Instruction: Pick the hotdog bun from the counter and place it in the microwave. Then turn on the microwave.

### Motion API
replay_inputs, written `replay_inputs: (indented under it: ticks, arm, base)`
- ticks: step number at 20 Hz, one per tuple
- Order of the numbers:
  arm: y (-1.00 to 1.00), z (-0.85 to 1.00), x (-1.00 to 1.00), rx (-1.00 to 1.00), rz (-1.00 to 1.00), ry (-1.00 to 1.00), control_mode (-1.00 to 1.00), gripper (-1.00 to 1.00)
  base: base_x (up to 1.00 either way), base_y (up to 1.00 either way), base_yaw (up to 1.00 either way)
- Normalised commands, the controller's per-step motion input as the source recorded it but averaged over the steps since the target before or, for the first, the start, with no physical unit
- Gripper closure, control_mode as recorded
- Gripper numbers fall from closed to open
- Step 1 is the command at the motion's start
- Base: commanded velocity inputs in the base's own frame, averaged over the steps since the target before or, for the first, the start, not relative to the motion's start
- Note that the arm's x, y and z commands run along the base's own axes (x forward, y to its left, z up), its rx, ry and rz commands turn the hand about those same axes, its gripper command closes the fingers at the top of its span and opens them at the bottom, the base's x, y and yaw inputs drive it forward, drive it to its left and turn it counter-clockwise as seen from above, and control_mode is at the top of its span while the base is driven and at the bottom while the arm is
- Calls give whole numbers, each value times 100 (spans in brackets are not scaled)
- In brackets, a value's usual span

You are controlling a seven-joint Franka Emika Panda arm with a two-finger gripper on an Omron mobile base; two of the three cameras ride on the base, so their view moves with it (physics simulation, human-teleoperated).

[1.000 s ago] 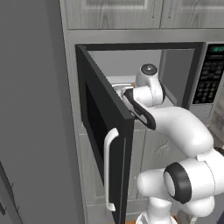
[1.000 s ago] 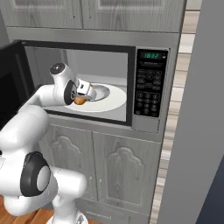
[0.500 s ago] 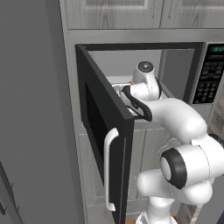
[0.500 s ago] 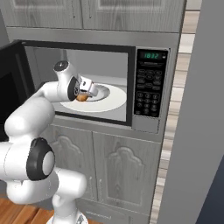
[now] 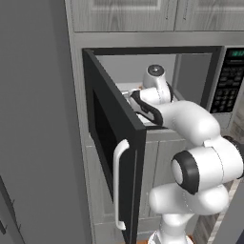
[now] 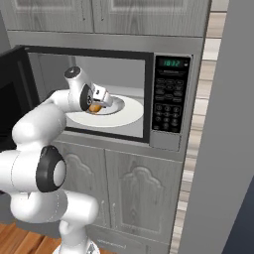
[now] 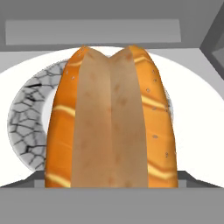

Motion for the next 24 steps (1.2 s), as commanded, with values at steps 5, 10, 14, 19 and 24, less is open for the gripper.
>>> replay_inputs:
  ticks: [5,10,14,19,24]
  arm:
    - [0,-2,15,0,0,0,-100,100]
    - [1,-9,8,0,0,0,-100,100]
    - [0,-9,9,0,0,0,-100,100]
    - [0,-6,12,0,0,0,-100,100]
    - [1,-7,15,0,0,0,-100,100]
  base:
    - [0,0,0]
    - [0,0,0]
    - [0,0,0]
    - [0,0,0]
    - [0,0,0]
